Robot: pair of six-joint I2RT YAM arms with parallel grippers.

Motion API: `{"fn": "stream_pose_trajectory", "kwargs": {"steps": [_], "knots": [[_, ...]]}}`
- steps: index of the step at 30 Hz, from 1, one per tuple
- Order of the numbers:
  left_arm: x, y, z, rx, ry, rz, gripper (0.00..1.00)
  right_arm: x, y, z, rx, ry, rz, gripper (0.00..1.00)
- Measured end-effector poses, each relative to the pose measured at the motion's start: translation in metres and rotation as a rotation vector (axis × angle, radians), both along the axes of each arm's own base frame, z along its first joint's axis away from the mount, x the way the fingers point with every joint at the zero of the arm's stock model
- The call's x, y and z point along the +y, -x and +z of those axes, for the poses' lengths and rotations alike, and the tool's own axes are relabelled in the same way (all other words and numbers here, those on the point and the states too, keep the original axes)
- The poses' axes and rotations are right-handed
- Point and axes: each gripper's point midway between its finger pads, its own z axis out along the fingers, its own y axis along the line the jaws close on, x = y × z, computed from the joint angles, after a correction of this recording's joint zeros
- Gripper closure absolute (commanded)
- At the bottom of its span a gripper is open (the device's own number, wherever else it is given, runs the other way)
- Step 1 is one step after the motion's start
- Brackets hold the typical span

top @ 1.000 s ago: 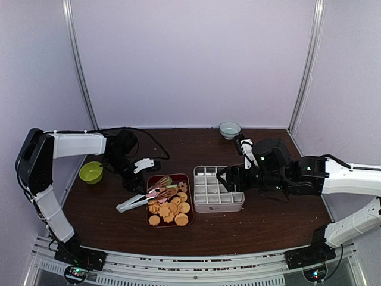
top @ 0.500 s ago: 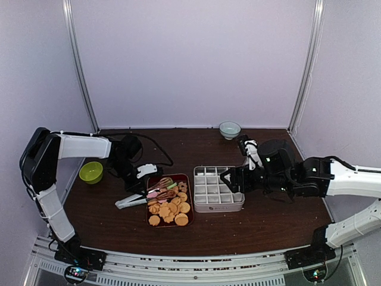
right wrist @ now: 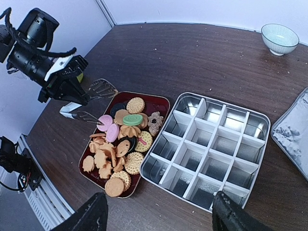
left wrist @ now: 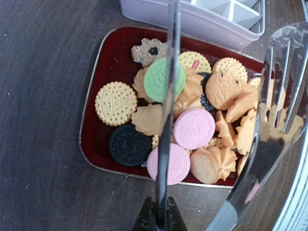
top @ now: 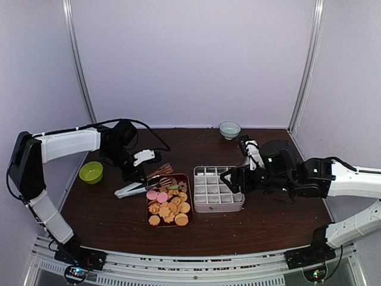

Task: Pack the cookies
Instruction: Pick up the clamp at the center of the board, then pass from the left arm to the right

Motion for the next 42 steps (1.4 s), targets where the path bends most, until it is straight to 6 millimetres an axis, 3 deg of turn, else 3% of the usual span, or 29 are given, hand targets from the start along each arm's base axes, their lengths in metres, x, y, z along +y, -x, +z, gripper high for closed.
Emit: {"fn": "stream_pose_trajectory", "kwargs": {"steps": [6, 9, 13, 16, 19, 21, 26, 30, 37, 42], "knots": [[-0.015, 0.006, 0.04, 0.03, 0.105, -0.003, 1.0, 0.006, -0.001, 0.007, -0.011, -0.037, 0.012, 0.23], [-0.032, 0.011, 0.082, 0.056, 0.225, -0.019, 1.0, 0.017, -0.002, 0.013, -0.016, -0.074, 0.037, 0.22], [-0.058, 0.023, 0.161, 0.074, 0.475, -0.055, 1.0, 0.047, -0.006, 0.028, -0.022, -0.145, 0.092, 0.22], [-0.068, 0.039, 0.211, 0.128, 0.643, -0.068, 1.0, 0.078, -0.013, 0.051, -0.041, -0.225, 0.141, 0.22], [-0.076, 0.051, 0.239, 0.211, 0.756, -0.069, 1.0, 0.106, -0.019, 0.081, -0.072, -0.316, 0.185, 0.22], [-0.081, 0.057, 0.246, 0.278, 0.797, -0.069, 1.0, 0.123, -0.023, 0.106, -0.098, -0.387, 0.212, 0.22], [-0.088, 0.074, 0.242, 0.431, 0.82, -0.069, 1.0, 0.15, -0.026, 0.142, -0.132, -0.517, 0.268, 0.25], [-0.085, 0.085, 0.24, 0.5, 0.823, -0.065, 1.0, 0.159, -0.026, 0.148, -0.123, -0.566, 0.291, 0.31], [-0.087, 0.094, 0.249, 0.522, 0.84, -0.092, 1.0, 0.17, -0.024, 0.153, -0.094, -0.621, 0.325, 0.64], [-0.088, 0.093, 0.25, 0.515, 0.848, -0.093, 0.98, 0.174, -0.02, 0.161, -0.097, -0.649, 0.349, 0.72]]}}
